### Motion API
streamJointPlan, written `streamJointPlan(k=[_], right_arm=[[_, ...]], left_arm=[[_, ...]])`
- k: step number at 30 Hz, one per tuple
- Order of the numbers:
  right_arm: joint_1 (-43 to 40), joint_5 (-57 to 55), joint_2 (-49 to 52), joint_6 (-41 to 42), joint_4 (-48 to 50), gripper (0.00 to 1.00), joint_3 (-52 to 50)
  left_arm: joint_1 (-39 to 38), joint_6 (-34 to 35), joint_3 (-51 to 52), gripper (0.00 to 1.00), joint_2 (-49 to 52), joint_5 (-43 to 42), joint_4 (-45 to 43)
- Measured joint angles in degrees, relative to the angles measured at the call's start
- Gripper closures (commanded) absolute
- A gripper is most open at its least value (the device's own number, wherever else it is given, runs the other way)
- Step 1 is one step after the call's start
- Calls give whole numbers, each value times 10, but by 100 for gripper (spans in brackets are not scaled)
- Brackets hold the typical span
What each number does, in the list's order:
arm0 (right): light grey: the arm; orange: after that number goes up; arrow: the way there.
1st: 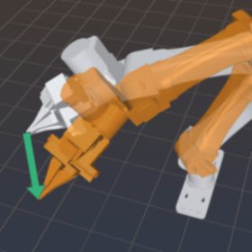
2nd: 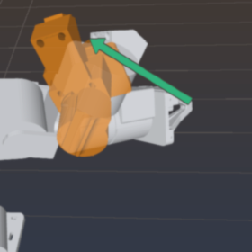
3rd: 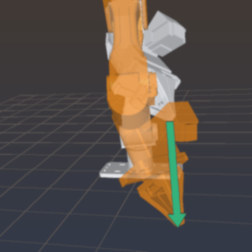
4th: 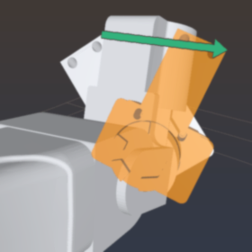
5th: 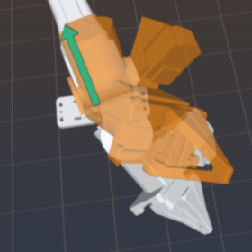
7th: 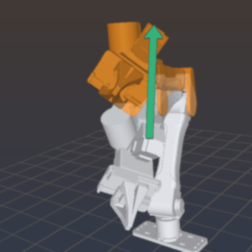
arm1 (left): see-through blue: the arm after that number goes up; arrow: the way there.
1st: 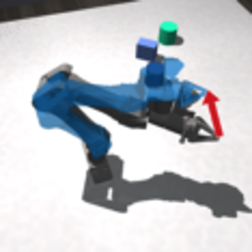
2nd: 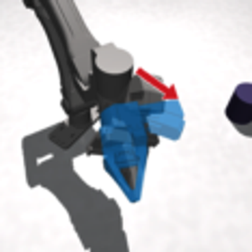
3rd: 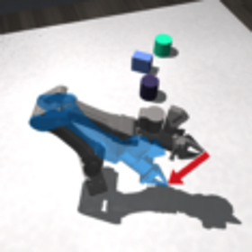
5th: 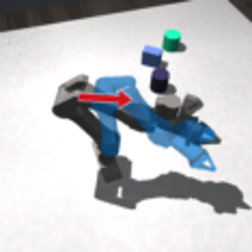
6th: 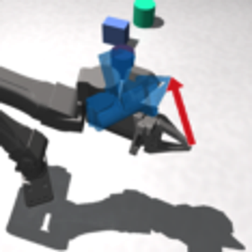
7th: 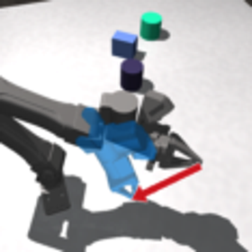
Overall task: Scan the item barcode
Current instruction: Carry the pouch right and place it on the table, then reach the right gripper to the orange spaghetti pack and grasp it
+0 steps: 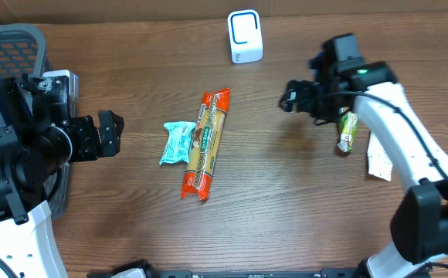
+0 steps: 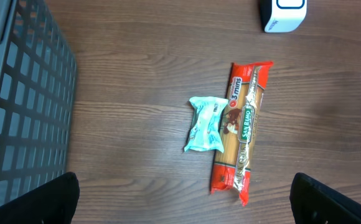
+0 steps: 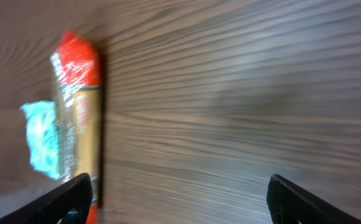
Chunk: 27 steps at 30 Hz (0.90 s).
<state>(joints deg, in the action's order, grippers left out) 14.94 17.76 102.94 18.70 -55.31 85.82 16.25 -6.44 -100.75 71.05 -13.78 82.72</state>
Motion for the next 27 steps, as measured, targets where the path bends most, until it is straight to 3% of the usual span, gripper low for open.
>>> streamJointPlan(k=[10,27], right_arm=[[104,15,50,51,73,9,-1],[209,16,146,135,186,7,-1]], left_arm=[[0,0,0,0,4,0,0],[0,0,0,0,6,0,0]])
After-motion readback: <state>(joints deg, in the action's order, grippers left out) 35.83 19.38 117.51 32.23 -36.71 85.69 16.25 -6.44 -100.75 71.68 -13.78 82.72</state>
